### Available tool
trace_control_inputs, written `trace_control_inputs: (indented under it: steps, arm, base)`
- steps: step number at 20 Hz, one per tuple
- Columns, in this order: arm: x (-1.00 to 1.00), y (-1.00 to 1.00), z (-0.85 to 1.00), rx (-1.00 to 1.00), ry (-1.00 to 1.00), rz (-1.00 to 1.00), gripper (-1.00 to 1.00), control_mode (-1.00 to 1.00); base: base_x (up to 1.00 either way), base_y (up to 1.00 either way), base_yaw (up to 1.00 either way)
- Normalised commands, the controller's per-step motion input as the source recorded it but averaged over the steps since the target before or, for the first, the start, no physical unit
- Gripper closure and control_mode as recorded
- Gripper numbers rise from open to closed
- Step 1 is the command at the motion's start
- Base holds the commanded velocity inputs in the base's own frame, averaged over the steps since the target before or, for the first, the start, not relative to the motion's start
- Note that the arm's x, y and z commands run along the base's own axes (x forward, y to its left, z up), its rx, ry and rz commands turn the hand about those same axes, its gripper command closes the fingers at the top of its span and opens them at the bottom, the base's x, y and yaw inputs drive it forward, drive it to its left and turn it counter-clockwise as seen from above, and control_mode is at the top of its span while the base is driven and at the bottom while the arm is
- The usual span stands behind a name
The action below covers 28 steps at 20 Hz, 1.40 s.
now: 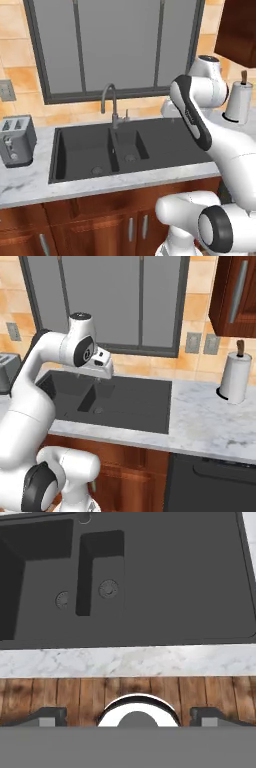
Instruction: Move the mug from next to the sink to the open cabinet. Then, move the bowl with the broccoli to the fridge to clear the area for faucet cleaning.
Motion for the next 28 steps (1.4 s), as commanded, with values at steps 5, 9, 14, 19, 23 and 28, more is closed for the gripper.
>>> trace_control_inputs:
  steps: [5,9,14,19,23,28]
  arm:
    - [0.0,0.0,0.0,0.0,0.0,0.0,-1.0,1.0]
    - [0.0,0.0,0.0,0.0,0.0,0.0,-1.0,1.0]
    - [0.0,0.0,0.0,0.0,0.0,0.0,-1.0,1.0]
    - [0.0,0.0,0.0,0.0,0.0,0.0,-1.0,1.0]
    - [0.0,0.0,0.0,0.0,0.0,0.0,-1.0,1.0]
    - [0.13,0.14,-0.39,0.02,-0.02,-0.01,-1.0,-1.0]
  base:
    - [-0.11,0.99,0.0]
    - [0.18,1.0,0.0]
    - [0.25,1.0,0.0]
    - [0.52,1.0,0.0]
    - [0.56,0.96,0.0]
    - [0.09,0.14,0.0]
